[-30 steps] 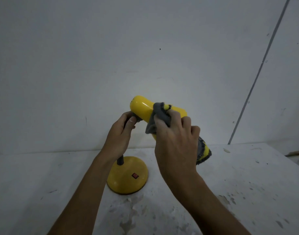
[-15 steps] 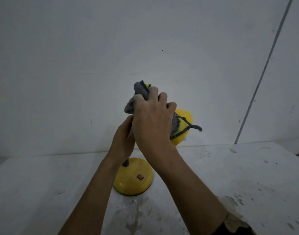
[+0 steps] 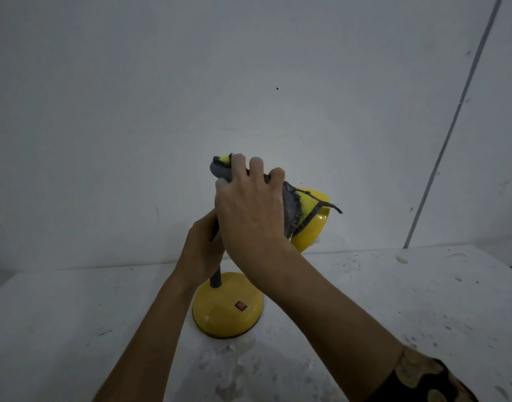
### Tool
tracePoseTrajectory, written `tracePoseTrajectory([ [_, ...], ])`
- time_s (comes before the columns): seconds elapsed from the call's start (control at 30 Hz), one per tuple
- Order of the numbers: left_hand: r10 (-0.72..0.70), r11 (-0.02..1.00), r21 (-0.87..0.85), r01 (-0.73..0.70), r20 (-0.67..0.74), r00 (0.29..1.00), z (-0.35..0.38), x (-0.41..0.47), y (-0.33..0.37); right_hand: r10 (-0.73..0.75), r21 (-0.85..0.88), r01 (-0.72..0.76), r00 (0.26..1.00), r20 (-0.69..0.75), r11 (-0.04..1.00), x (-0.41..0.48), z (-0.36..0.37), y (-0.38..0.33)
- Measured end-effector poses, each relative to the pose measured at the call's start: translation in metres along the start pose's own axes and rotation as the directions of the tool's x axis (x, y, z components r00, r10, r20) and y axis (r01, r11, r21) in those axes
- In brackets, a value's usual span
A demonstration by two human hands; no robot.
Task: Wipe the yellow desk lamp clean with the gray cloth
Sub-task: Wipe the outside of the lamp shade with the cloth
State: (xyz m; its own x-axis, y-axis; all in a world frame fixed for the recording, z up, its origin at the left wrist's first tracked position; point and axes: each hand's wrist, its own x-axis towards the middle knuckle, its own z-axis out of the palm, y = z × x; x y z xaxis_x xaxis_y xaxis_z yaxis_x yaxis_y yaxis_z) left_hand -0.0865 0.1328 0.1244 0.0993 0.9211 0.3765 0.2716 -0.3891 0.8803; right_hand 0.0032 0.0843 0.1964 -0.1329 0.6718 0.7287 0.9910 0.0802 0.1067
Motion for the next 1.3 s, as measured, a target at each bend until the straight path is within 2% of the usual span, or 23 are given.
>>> tracePoseTrajectory([
  [0.07,-0.059,0.997,0.055,0.059,-0.005,0.998,0.002,0.005,-0.006,0.01,0.011,-0.01,1.0,0.027,1.0,0.01,-0.001,0.0],
  [0.1,-0.045,0.996,0.079,0.045,-0.001,0.999,0.002,0.005,-0.008,0.025,0.027,-0.026,0.999,0.046,0.999,0.015,-0.004,0.0],
  [0.23,0.102,0.991,0.084,-0.102,0.006,0.995,-0.002,-0.003,-0.004,0.141,0.082,-0.149,0.986,0.092,0.985,0.027,-0.018,0.012],
  [0.33,0.173,0.977,0.123,-0.173,0.006,0.985,-0.001,-0.003,-0.001,0.187,0.1,-0.193,0.98,0.066,0.976,0.021,-0.018,0.022],
  [0.53,0.157,0.978,0.143,-0.155,0.001,0.988,-0.002,0.0,-0.006,0.038,0.109,-0.034,0.998,-0.042,0.993,-0.016,-0.009,0.031],
  [0.67,0.133,0.983,0.124,-0.132,0.001,0.991,-0.001,-0.001,-0.005,0.025,0.067,-0.021,0.998,-0.064,0.998,-0.034,-0.004,0.038],
  [0.9,0.082,0.995,0.059,-0.085,0.047,0.996,-0.006,0.003,-0.007,-0.096,-0.144,0.092,0.995,-0.021,0.985,-0.035,0.011,0.016],
  [1.3,0.099,0.986,0.122,-0.11,0.093,0.991,-0.008,0.005,-0.008,-0.1,-0.319,0.114,0.993,0.06,0.941,-0.067,0.016,0.035],
])
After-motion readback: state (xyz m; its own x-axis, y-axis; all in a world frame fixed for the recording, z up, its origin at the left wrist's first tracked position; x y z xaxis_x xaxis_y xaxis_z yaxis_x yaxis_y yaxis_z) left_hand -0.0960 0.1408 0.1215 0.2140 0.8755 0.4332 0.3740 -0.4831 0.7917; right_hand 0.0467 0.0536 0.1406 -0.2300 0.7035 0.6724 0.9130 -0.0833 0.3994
